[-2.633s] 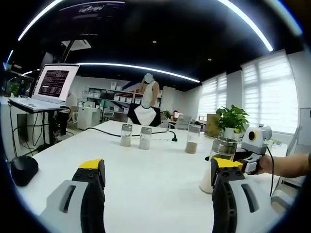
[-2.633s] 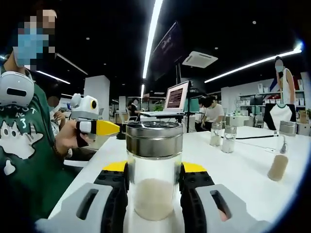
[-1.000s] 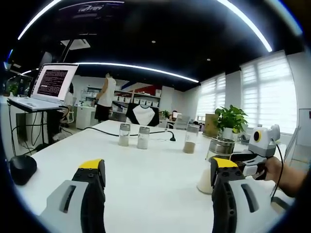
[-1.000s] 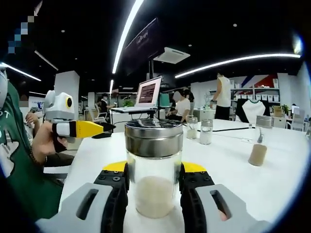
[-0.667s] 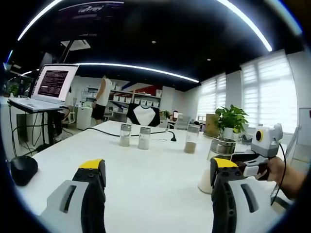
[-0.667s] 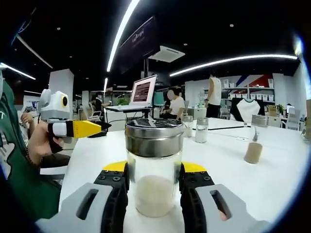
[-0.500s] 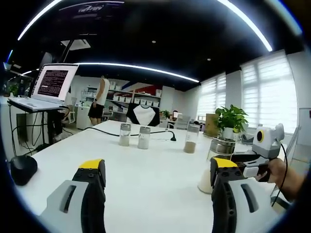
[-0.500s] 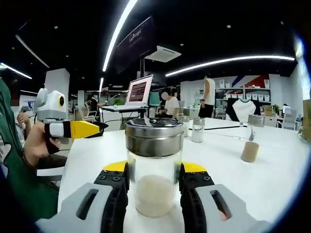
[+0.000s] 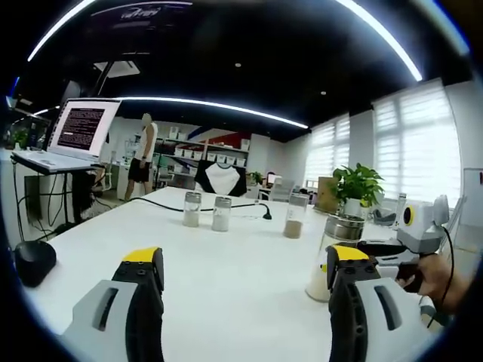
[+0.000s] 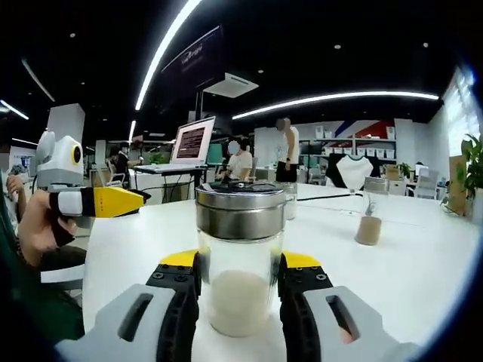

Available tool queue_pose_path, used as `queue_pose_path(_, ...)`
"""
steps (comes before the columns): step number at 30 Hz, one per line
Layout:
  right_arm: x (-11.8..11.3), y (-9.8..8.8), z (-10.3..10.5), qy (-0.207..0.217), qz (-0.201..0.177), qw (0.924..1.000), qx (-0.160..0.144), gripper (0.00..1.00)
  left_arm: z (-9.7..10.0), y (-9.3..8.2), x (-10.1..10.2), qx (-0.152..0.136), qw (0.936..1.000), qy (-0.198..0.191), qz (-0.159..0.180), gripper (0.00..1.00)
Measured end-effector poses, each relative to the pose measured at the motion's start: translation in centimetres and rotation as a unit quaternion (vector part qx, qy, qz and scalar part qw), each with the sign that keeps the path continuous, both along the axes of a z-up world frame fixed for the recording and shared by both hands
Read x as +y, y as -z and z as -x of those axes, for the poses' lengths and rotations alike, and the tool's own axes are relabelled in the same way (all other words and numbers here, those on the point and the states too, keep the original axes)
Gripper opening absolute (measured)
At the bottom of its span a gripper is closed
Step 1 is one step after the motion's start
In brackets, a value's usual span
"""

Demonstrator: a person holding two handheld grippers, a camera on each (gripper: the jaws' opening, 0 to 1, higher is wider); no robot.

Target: Rotate the seasoning bottle until the label or dispensing opening points toward the visible target arrow and the bottle remains upright within the marked orientation range

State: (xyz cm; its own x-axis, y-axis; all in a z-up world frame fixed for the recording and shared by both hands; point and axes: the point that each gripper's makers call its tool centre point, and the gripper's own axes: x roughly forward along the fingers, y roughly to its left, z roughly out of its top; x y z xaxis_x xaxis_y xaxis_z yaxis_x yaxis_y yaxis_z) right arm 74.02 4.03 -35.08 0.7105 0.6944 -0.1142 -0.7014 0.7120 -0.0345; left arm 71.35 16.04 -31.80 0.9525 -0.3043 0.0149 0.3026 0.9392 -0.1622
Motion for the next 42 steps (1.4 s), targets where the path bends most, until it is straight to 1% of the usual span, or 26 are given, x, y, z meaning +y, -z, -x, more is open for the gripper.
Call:
queue_pose_path(7, -0.24, 0.02, -0.15, 0.025, -0.004, 0.9997, -0.004, 0.39, 0.19, -0.28, 0.05, -0.004, 1.0000, 0.000, 0.002, 0.94)
queue_pose_path(12, -0.39, 0.04, -0.19, 0.038, -0.011, 0.9992, -0.007, 0.39, 0.22, -0.42, 0.15, -0.008, 1.0000, -0.004, -0.004, 0.94)
queue_pose_path(16, -0.48, 0.08, -0.22, 0.052, -0.011, 0.9986, -0.003, 0.39, 0.19, -0.29, 0.00, -0.005, 1.0000, -0.001, -0.005, 0.94)
queue_pose_path(21, -0.47, 0.13, -0.17, 0.068, -0.010, 0.9976, -0.006, 0.39, 0.11, 0.02, -0.12, 0.001, 1.0000, 0.000, -0.005, 0.94)
queue_pose_path(27, -0.43, 0.21, -0.08, 0.097, -0.008, 0.9953, -0.005, 0.39, 0.15, -0.11, 0.01, -0.003, 1.0000, -0.003, -0.004, 0.94)
queue_pose_path(35, -0.58, 0.27, -0.14, 0.113, -0.011, 0.9935, -0.007, 0.39, 0.12, 0.05, -0.16, 0.000, 1.0000, 0.000, -0.004, 0.94)
queue_pose_path(42, -0.66, 0.30, -0.16, 0.121, -0.011, 0.9925, -0.007, 0.39, 0.04, 0.04, 0.10, 0.000, 1.0000, -0.003, -0.003, 0.94)
